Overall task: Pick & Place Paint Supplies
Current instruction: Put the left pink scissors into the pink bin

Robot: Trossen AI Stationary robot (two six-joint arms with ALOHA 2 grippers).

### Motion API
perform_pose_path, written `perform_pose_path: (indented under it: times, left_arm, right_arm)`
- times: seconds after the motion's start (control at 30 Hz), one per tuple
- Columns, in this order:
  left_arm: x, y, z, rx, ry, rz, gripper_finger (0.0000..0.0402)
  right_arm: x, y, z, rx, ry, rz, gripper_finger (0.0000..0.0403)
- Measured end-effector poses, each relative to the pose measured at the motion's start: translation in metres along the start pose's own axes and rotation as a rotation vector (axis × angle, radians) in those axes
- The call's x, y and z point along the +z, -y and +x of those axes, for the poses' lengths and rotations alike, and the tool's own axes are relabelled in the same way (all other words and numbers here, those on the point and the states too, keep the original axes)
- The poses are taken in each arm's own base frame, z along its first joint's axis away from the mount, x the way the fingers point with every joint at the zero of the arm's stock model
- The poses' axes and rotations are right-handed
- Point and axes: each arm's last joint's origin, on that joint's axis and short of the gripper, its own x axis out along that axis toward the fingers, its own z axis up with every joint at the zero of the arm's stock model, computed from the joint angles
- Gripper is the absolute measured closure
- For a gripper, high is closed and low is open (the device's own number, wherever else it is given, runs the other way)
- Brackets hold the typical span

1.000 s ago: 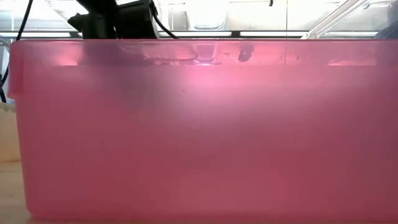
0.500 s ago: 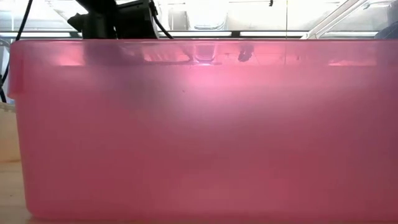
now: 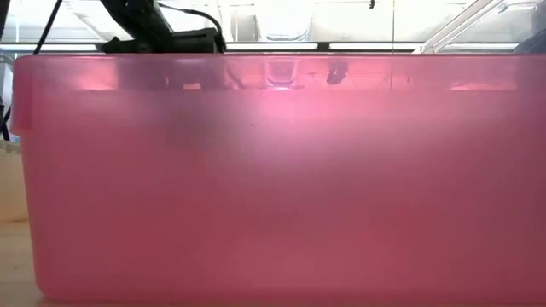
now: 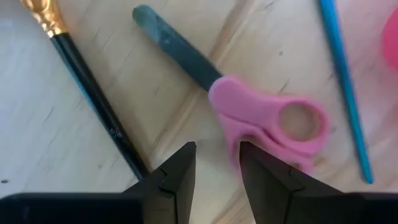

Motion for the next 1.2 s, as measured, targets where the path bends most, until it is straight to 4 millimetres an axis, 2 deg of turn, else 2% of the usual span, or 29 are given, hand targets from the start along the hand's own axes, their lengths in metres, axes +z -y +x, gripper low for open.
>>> perform_pose_path:
  times: [0.33,0.5,0.73,1.2]
  left_arm:
    - [0.002,0.001,0.005,-0.006,0.007,-0.003,0.0283]
    - [0.003,0.002,0.016,0.025,-0.03,-0.005,0.0324]
    - [0.005,0.003,0.014,0.027,-0.027,-0.009,0.0392]
    - [0.016,0.01,-0.004,0.08,-0.017,0.037,0.0397]
  right_arm:
    - [0.0,0.0,0.0,0.0,0.0,0.003,0.0394]
    - [0.0,0.0,0.0,0.0,0.0,0.002,0.0394]
    - [0.0,0.0,0.0,0.0,0.0,0.001,0.0394]
    - [0.001,-0.001,-0.001,0.007,0.001,0.003,0.0394]
